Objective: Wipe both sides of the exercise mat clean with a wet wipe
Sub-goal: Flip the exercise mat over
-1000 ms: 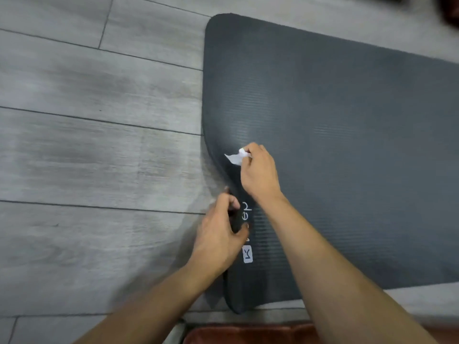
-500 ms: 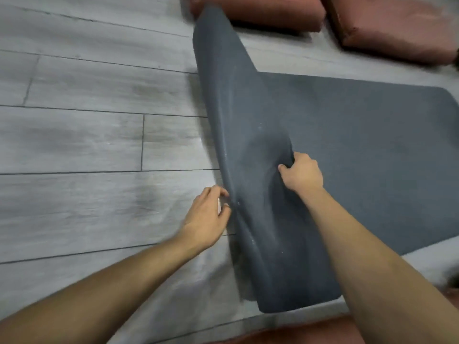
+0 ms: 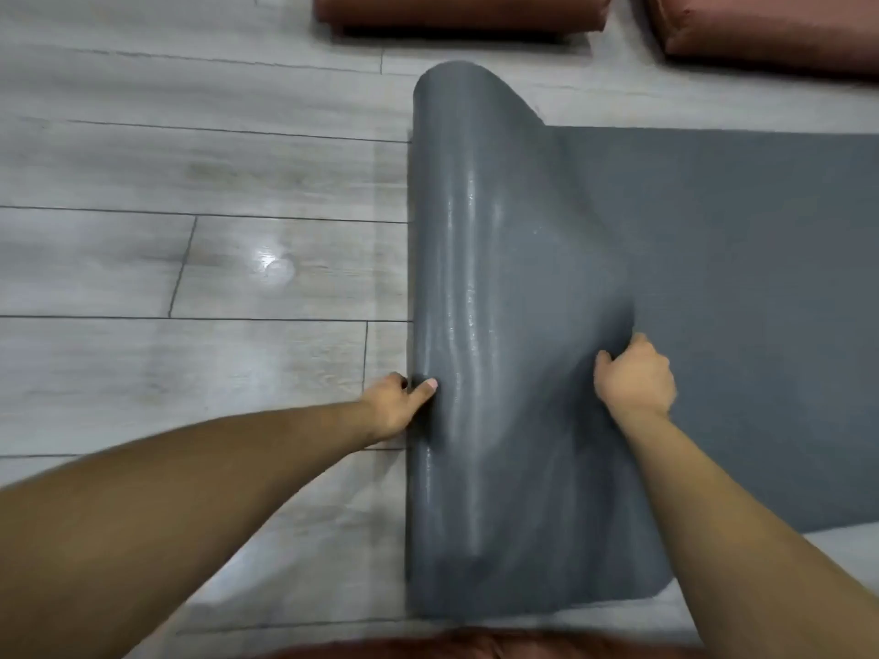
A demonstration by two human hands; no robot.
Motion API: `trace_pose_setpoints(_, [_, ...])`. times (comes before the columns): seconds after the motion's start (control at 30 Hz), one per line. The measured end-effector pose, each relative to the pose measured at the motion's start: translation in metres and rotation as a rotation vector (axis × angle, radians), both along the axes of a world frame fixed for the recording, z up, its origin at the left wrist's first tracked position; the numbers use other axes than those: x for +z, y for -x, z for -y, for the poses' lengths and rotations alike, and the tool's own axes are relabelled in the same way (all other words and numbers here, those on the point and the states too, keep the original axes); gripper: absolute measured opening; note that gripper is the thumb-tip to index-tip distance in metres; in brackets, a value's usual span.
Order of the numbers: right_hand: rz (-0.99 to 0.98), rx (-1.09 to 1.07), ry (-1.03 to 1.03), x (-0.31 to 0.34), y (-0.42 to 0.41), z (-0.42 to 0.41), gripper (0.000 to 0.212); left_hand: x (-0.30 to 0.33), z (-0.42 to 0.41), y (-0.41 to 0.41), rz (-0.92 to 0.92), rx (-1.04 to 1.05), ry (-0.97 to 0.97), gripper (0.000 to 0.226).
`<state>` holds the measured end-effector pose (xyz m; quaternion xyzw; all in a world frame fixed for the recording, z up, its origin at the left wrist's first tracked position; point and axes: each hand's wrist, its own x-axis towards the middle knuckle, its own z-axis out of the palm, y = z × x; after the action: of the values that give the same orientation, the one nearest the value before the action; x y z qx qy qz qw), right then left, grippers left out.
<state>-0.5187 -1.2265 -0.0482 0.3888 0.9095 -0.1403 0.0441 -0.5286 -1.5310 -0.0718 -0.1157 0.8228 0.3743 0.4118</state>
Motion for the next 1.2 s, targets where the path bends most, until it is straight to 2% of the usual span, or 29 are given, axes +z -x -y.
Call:
trace_pose_setpoints(0.13, [-0.073, 0.04, 0.22, 0.009, -0.015, -0.043, 0.038, 0.013, -0.048, -0.019, 0.186, 0.473, -0.198, 0.065])
trace_pose_setpoints(0.23, [-0.168, 0.071, 0.451, 0.026, -0.021, -0.071, 0.047, 0.038, -0.071, -0.016, 0.281, 0.598, -0.372, 0.05])
trace_pose_setpoints(0.3, [-0.155, 0.096, 0.478, 0.034, -0.021, -0.083, 0.052, 0.058, -0.077, -0.007, 0.212, 0.607, -0.419, 0.04])
trace_pose_setpoints(0.4, [-0.147, 0.101, 0.482, 0.036, -0.023, -0.076, 0.057, 0.079, -0.071, 0.005, -0.01, 0.568, -0.303, 0.033])
trace_pose_setpoints(0.5, [-0.218, 0.094, 0.478, 0.041, -0.026, -0.049, 0.059, 0.095, -0.056, 0.015, -0.144, 0.499, -0.238, 0.038])
trace_pose_setpoints(0.7, [-0.397, 0.075, 0.392, 0.09, -0.008, -0.018, 0.057, 0.148, -0.022, 0.061, -0.355, 0.431, -0.283, 0.041])
trace_pose_setpoints(0.87, [-0.402, 0.195, 0.429, 0.113, 0.005, 0.068, 0.056, 0.168, 0.082, 0.081, -0.42, 0.446, -0.151, 0.042])
trace_pose_setpoints(0.97, [-0.384, 0.256, 0.497, 0.1, 0.009, 0.151, 0.057, 0.152, 0.172, 0.071, -0.414, 0.45, -0.032, 0.038])
trace_pose_setpoints(1.2, [-0.331, 0.361, 0.626, 0.062, 0.019, 0.335, 0.06, 0.109, 0.346, 0.035, -0.369, 0.469, 0.3, 0.054])
